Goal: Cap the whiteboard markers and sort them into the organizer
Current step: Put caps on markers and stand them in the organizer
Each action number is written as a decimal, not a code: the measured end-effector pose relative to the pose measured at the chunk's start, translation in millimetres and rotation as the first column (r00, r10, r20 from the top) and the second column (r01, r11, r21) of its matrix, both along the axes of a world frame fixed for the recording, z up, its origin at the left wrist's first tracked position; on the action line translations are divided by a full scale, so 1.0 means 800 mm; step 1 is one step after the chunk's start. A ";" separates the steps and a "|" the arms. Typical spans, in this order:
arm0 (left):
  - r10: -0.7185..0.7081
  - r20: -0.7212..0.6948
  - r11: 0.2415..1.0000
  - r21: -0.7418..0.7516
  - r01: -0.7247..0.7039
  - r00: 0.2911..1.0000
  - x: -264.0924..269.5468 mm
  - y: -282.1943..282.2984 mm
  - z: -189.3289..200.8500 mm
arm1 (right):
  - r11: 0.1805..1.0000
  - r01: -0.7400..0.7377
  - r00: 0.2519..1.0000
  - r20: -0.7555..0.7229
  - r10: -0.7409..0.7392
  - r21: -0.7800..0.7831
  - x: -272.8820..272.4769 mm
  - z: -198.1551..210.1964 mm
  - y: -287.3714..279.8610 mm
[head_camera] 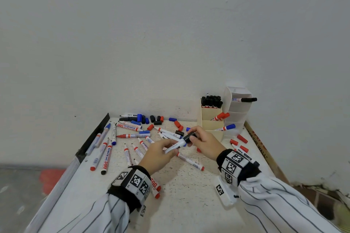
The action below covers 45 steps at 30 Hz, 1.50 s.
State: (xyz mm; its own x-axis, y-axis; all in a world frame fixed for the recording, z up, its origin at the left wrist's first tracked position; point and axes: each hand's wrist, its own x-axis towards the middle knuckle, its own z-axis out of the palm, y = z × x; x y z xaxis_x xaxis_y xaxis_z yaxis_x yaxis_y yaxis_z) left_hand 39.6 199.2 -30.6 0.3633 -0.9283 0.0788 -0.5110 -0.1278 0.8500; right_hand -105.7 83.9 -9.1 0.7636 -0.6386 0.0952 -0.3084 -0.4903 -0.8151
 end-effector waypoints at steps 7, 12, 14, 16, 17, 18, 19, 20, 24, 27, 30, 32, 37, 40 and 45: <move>0.021 -0.013 0.999 0.039 -0.020 1.000 -0.007 0.000 -0.001 | 0.996 -0.005 1.000 0.029 0.007 -0.092 -0.008 -0.003 0.004; -0.021 0.030 0.998 0.067 0.019 0.999 -0.008 0.005 -0.002 | 0.998 -0.008 0.999 0.035 0.010 -0.057 -0.013 -0.006 0.005; -0.033 0.034 0.997 0.072 0.031 0.999 -0.007 0.006 -0.001 | 1.000 -0.002 0.999 0.032 0.003 -0.024 -0.012 -0.005 0.009; -0.057 0.051 0.995 0.082 0.053 0.997 -0.007 0.007 -0.002 | 1.000 0.025 1.000 -0.009 -0.025 -0.006 -0.011 -0.005 0.011; -0.069 0.059 0.994 0.087 0.064 0.996 -0.007 0.008 -0.003 | 0.999 0.049 0.998 -0.049 -0.049 -0.014 -0.010 -0.005 0.010; -0.076 0.069 0.993 0.091 0.070 0.995 -0.007 0.009 -0.003 | 0.998 0.065 0.994 -0.085 -0.067 -0.020 -0.011 -0.005 0.009; -0.078 0.079 0.993 0.096 0.070 0.994 -0.007 0.010 -0.003 | 0.997 0.071 0.992 -0.107 -0.074 -0.028 -0.011 -0.006 0.007; -0.075 0.086 0.993 0.102 0.066 0.993 -0.007 0.011 -0.004 | 0.997 0.064 0.992 -0.104 -0.068 -0.038 -0.012 -0.007 0.006; -0.030 0.021 0.994 0.101 0.028 0.999 -0.006 0.013 -0.005 | 0.995 -0.018 0.997 -0.070 0.012 -0.093 -0.011 -0.012 0.008; -0.024 0.016 0.994 0.111 0.022 1.000 -0.005 0.014 -0.006 | 0.998 0.003 0.999 -0.033 -0.005 -0.055 -0.010 -0.012 0.014; -0.028 0.055 0.994 0.105 0.022 0.998 -0.003 0.019 -0.004 | 1.000 0.007 0.998 -0.062 -0.008 -0.005 -0.006 -0.011 0.020; -0.052 0.094 0.994 0.100 0.042 0.994 -0.003 0.022 -0.002 | 0.999 0.028 0.993 -0.110 -0.031 -0.026 -0.004 -0.010 0.023; -0.078 0.149 0.995 0.074 0.067 0.986 -0.010 0.028 0.003 | 0.999 0.046 0.996 -0.074 -0.046 0.000 0.006 -0.015 0.036; -0.050 0.201 0.999 0.029 0.045 0.978 -0.016 0.032 0.005 | 0.995 0.098 0.995 -0.004 -0.098 -0.005 0.012 -0.018 0.046; -0.079 0.469 0.992 0.123 0.024 0.879 -0.025 0.038 0.008 | 0.989 0.145 0.988 0.062 -0.144 -0.003 0.014 -0.013 0.059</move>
